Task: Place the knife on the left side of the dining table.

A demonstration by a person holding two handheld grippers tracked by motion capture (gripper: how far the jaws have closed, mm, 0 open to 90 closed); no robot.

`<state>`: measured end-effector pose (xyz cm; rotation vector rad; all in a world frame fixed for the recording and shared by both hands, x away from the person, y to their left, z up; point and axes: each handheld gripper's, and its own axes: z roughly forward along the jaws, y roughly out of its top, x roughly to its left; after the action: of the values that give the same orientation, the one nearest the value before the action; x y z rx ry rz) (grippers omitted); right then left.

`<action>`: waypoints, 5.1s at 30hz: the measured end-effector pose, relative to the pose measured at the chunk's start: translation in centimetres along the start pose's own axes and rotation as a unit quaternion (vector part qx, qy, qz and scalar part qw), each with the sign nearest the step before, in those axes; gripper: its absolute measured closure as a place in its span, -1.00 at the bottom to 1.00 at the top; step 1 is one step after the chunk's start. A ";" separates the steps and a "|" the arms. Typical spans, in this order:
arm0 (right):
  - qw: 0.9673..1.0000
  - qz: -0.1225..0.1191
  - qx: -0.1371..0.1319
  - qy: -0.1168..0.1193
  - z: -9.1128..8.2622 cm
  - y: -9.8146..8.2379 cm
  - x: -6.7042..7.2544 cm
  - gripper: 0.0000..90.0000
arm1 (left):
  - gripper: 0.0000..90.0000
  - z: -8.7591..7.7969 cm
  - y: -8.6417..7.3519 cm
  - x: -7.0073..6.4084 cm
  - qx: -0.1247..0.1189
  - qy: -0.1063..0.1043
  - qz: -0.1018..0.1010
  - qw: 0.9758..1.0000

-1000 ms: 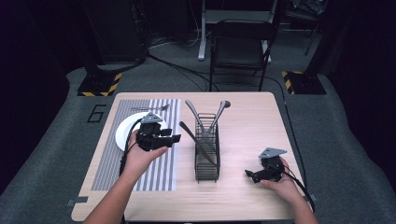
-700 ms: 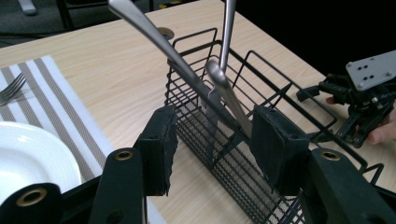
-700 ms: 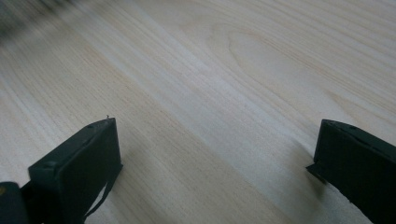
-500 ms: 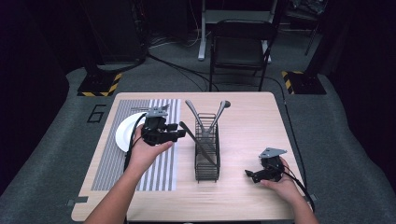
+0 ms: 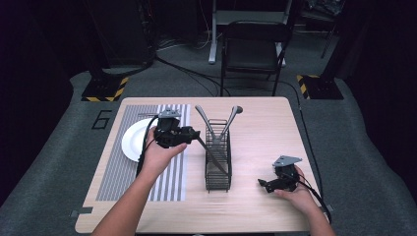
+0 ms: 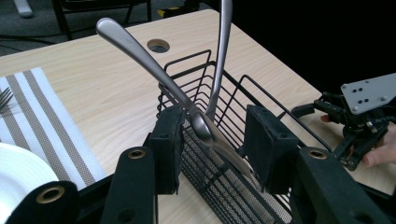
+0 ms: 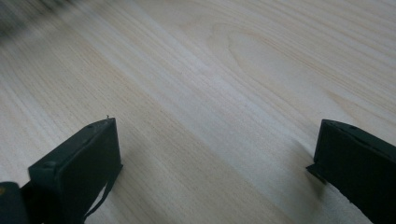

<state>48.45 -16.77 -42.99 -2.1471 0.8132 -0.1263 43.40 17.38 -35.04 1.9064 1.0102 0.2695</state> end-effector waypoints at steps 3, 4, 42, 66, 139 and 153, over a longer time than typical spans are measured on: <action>1.000 0.000 0.000 0.000 0.0 0.0 0.0 -1.00 | 0.28 0.3 0.0 -0.1 0.002 0.004 -0.006 1.000; 1.000 0.000 0.000 0.000 0.0 0.0 0.0 -1.00 | 0.29 0.4 0.0 0.0 0.004 0.003 -0.007 1.000; 1.000 0.000 0.000 0.000 0.0 0.0 0.0 -1.00 | 0.77 -0.3 0.7 -3.7 -0.020 -0.037 0.028 0.999; 1.000 0.000 0.000 0.000 0.0 0.0 0.0 -1.00 | 0.85 -1.0 2.2 -5.9 -0.027 -0.064 0.048 0.996; 1.000 0.000 0.000 0.000 0.0 0.0 0.0 -1.00 | 0.85 -12.7 2.7 0.4 -0.168 -0.034 -0.058 0.983; 1.000 0.000 0.000 0.000 0.0 0.0 0.0 -1.00 | 0.85 -9.9 0.2 3.2 -0.136 -0.017 -0.104 0.985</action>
<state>48.45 -16.76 -42.99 -2.1473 0.8133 -0.1261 40.02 26.00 -30.19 1.5438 1.0814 0.2393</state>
